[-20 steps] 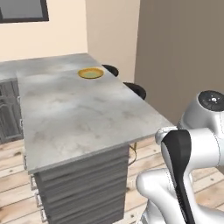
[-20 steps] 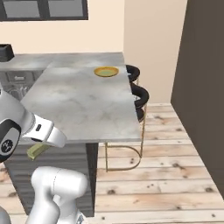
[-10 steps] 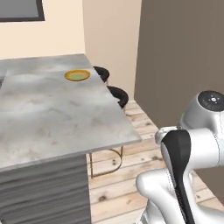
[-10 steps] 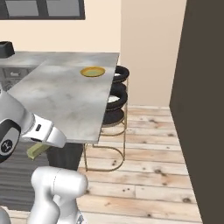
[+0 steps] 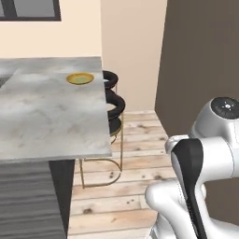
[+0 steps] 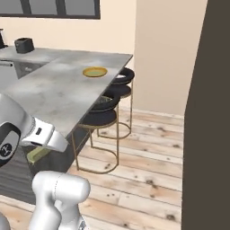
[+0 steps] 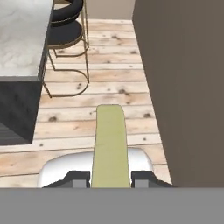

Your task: Retrieve the butter from the fridge and place it on a plate on the dining table. Then retrieve the butter knife by the fridge and place it near the plate.

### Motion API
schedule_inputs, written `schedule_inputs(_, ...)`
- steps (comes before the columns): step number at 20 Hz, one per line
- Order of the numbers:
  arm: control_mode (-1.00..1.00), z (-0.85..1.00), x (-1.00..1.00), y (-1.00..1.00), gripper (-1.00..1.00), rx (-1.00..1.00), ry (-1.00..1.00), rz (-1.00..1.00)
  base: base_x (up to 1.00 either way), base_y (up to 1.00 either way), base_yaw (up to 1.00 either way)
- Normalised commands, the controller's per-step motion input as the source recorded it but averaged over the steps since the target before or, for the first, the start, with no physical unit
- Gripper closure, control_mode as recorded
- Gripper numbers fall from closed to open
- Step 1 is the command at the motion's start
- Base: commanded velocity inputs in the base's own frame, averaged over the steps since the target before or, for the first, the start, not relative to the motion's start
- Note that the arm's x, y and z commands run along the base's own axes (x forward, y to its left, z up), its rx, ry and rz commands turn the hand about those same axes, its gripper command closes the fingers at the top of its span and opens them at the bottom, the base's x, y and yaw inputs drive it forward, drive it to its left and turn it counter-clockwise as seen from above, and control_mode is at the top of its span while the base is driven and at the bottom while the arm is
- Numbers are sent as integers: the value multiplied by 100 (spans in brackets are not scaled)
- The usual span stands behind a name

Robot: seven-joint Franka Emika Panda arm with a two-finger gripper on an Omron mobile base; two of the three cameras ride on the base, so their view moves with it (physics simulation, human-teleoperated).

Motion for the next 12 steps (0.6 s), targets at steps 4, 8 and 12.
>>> schedule_inputs(4,100,0,0,0,100,0,0,0,34,-100,44)
schedule_inputs(8,100,0,0,0,100,0,0,0,68,-100,27)
schedule_inputs(12,100,0,0,0,100,0,0,0,93,-100,25)
